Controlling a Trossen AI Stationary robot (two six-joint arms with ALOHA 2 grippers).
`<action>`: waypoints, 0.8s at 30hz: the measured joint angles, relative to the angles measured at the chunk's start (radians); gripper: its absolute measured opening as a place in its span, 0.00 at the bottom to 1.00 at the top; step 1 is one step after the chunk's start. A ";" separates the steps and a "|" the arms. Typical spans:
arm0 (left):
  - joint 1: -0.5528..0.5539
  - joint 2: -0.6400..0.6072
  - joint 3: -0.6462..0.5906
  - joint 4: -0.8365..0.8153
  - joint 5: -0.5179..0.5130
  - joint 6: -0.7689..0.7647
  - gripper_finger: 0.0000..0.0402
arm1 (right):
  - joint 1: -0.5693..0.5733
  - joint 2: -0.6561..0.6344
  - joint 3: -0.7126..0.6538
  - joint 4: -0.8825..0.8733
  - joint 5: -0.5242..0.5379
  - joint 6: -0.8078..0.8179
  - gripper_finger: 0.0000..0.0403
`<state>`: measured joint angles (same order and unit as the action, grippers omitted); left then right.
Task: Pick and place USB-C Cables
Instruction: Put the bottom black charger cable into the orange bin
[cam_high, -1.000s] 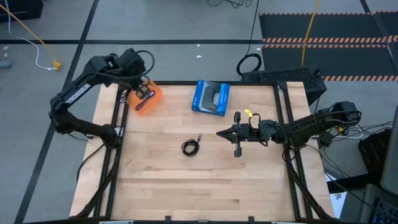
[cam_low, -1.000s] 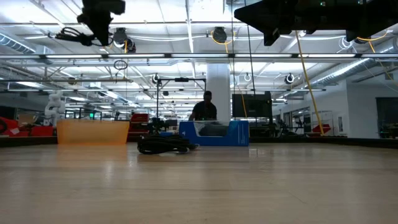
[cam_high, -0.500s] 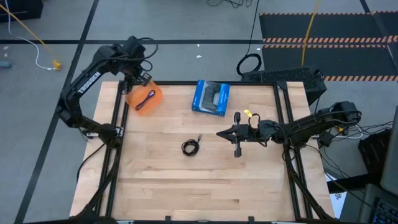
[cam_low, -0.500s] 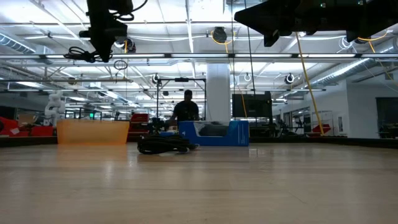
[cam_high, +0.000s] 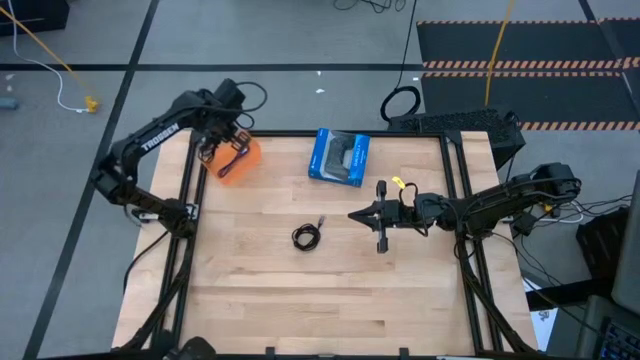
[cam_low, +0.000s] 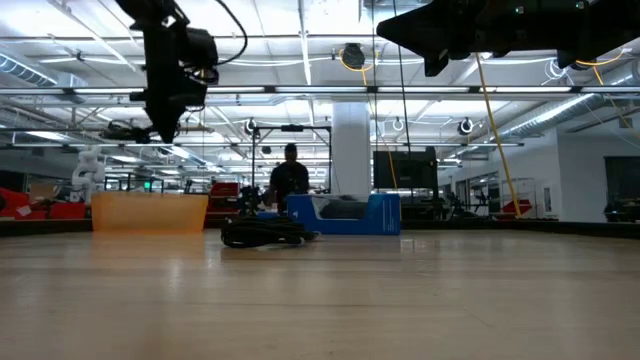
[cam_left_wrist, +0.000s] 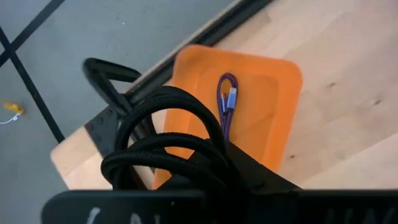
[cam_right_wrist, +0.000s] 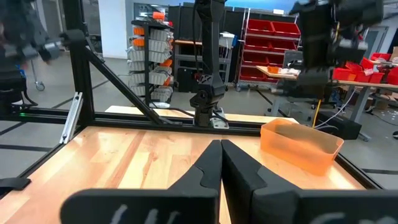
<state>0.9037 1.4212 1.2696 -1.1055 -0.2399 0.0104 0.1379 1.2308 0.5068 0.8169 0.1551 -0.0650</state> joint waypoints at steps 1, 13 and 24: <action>0.001 0.000 -0.024 0.017 0.000 0.008 0.04 | 0.000 0.000 0.000 -0.001 0.000 0.000 0.00; 0.001 0.000 -0.237 0.297 0.000 0.067 0.05 | 0.000 0.000 0.000 0.000 0.000 -0.003 0.00; 0.013 0.001 -0.337 0.452 0.003 0.077 0.05 | 0.000 0.000 0.000 -0.001 0.000 -0.003 0.00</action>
<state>0.9165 1.4225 0.9326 -0.6530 -0.2371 0.0869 0.1379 1.2308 0.5068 0.8163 0.1555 -0.0684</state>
